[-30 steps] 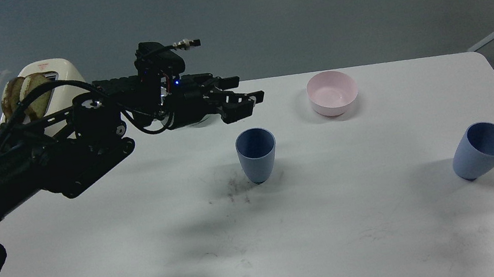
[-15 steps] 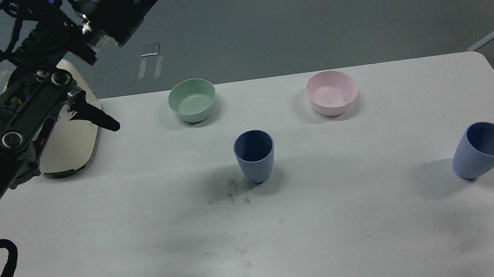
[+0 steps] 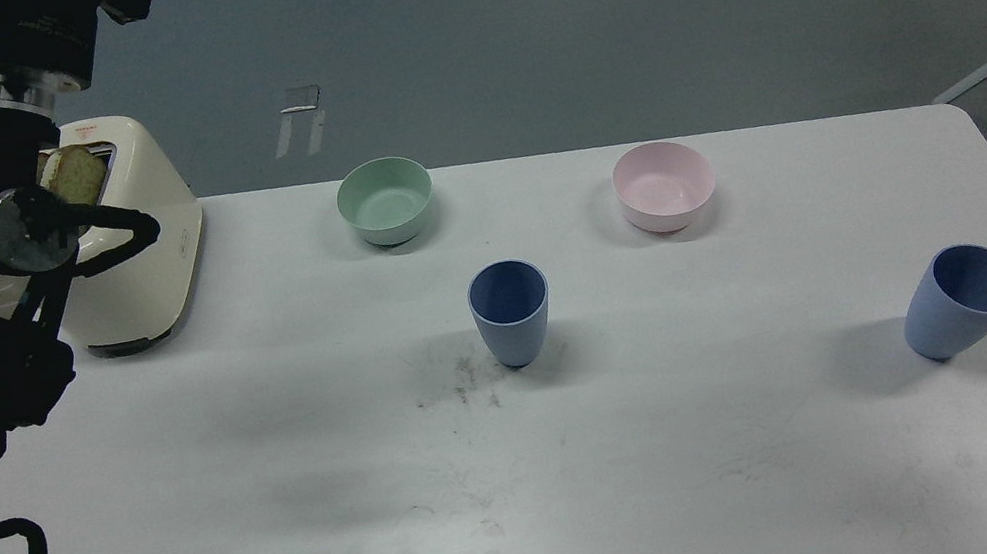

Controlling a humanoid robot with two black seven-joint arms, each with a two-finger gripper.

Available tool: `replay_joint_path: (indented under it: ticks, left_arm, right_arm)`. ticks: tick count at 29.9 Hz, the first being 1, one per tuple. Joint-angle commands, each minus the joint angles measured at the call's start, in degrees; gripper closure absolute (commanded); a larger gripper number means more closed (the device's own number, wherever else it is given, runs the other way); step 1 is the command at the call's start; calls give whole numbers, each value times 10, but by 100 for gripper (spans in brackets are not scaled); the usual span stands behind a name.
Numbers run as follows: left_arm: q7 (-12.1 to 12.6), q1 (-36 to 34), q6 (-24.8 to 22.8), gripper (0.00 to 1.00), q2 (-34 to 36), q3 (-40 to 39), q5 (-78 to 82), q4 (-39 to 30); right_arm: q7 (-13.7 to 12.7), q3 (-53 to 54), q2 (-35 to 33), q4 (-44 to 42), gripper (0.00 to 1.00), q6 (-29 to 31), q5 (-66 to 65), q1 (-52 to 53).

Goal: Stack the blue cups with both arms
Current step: 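Withdraw the left arm and reach the right gripper to the other blue cup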

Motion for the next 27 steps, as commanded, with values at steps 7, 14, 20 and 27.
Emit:
replay_joint_path:
  ticks: [7,14,20,27]
  left_arm:
    - [29,36,-7,2,-16,-18,-12,1]
    - [75,52,-10,2,-17,-11,-10,2]
    - [71,62,-25,2,-34,-11,-6,2]
    - [71,62,-24,2,-37,-10,-2,0]
  right_arm:
    - [1,-117,-51,138,0,0,-305,15]
    - [0,-248,-76,193,0,0,-449,13]
    - [1,-313,-110,187,0,0,-490,-1]
    - [-1,-316,-109,174,0,0,-535,-65]
